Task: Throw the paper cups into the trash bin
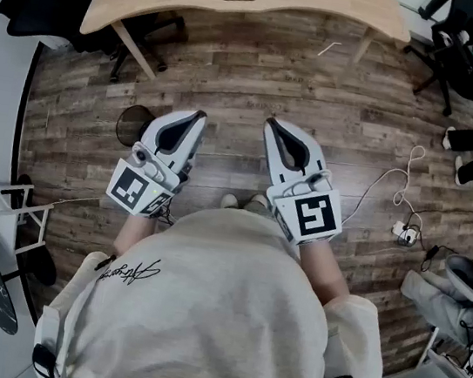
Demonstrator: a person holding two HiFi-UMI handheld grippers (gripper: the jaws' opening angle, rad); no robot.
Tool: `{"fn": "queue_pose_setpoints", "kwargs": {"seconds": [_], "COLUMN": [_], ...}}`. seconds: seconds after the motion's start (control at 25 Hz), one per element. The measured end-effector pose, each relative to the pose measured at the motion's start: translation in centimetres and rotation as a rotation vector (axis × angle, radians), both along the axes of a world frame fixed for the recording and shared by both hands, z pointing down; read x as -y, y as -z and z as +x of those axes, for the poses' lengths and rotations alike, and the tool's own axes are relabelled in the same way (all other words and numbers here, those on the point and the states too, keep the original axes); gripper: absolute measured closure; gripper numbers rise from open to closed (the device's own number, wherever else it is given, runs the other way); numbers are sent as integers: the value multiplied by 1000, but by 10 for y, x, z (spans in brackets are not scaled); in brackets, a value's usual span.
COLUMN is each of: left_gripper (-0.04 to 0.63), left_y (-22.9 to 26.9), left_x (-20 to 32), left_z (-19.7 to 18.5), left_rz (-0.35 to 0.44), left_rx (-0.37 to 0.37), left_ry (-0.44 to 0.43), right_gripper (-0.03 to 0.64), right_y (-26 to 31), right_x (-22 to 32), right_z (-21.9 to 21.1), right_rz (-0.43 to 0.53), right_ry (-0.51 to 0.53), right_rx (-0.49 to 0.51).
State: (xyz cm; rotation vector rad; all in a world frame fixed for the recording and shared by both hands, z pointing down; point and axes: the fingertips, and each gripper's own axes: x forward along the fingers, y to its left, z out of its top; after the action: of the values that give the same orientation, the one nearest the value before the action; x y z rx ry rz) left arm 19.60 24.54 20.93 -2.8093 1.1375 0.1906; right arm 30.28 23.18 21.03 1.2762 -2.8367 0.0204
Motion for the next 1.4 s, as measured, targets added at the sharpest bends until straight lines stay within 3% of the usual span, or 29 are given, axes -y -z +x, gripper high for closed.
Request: {"fn": "queue_pose_setpoints", "kwargs": {"seconds": [0.52,1.0,1.4], "left_gripper": [592,592,592], "left_y": [5,-9,-12], "left_x": [-4,-13,2], "left_z": [-8,-38,-37], "left_rz": [3,-10,-8], "left_rx": [-6,4,-8], "left_ry": [13,-1,-27], "right_gripper": [609,607,607], "right_y": [0,-9,-6], "right_x": [-2,-13,7], "right_z": [-5,-14,-3], "right_rz": [-7,25,45], "right_ry": [1,-74,-124], "right_rx": [5,17,30]}}
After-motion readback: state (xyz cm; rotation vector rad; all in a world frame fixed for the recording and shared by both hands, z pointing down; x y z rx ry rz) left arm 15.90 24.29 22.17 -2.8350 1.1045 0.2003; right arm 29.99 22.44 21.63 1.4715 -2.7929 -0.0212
